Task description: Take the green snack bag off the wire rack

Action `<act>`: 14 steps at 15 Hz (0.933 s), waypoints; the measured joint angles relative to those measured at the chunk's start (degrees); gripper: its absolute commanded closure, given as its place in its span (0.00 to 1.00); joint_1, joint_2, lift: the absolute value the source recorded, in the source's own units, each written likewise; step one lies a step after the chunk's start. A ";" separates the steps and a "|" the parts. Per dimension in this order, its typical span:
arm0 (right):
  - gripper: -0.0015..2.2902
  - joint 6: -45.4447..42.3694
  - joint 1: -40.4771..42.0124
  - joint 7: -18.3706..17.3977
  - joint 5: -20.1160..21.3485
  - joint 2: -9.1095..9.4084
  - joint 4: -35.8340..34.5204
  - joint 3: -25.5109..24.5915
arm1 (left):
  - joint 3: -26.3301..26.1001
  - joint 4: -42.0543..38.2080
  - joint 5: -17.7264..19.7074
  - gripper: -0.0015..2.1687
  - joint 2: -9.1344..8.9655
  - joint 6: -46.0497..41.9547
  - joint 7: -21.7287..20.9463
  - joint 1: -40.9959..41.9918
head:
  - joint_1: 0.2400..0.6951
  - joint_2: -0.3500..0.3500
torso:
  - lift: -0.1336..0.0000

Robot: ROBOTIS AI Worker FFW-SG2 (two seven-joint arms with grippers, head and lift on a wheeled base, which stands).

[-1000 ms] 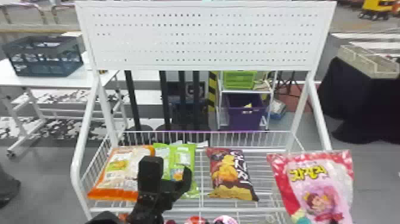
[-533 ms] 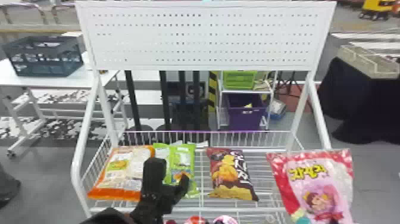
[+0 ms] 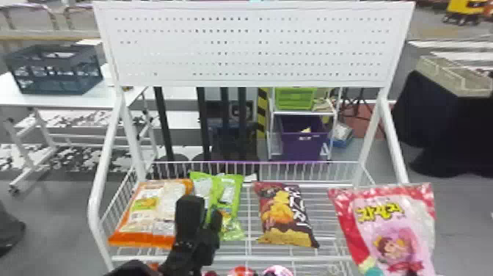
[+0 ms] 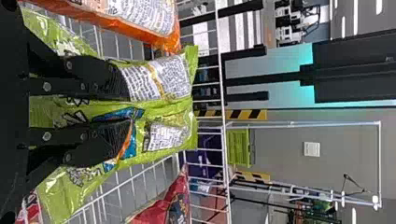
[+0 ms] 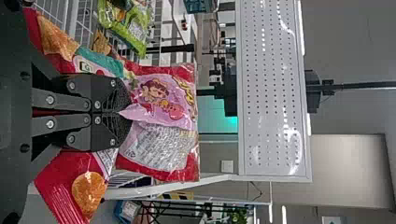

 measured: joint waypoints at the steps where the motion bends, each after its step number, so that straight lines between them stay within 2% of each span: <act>1: 0.95 -0.05 0.00 0.00 0.00 0.00 0.00 0.00 | 0.25 -0.74 -0.11 0.93 0.12 -0.01 0.15 0.43 | 0.57 0.50 | 1.00; 4: 0.95 -0.10 0.00 -0.01 0.03 0.06 0.00 0.00 | 1.83 -5.22 -0.52 0.93 0.77 -0.02 0.75 3.17 | 0.57 0.50 | 1.00; 7: 0.95 -0.10 -0.03 -0.02 0.09 0.09 0.00 0.03 | 5.77 -13.74 -1.16 0.93 2.40 -0.03 0.89 9.01 | 0.57 0.50 | 1.00; 11: 0.95 -0.08 -0.11 -0.02 0.09 0.09 0.00 0.11 | 15.94 -28.20 -1.66 0.93 5.00 -1.53 -0.15 21.58 | 0.57 0.50 | 1.00; 14: 0.95 0.01 -0.28 0.02 0.09 0.09 0.00 0.26 | 23.22 -35.82 -2.84 0.93 5.85 -8.06 -1.33 32.83 | 0.57 0.50 | 1.00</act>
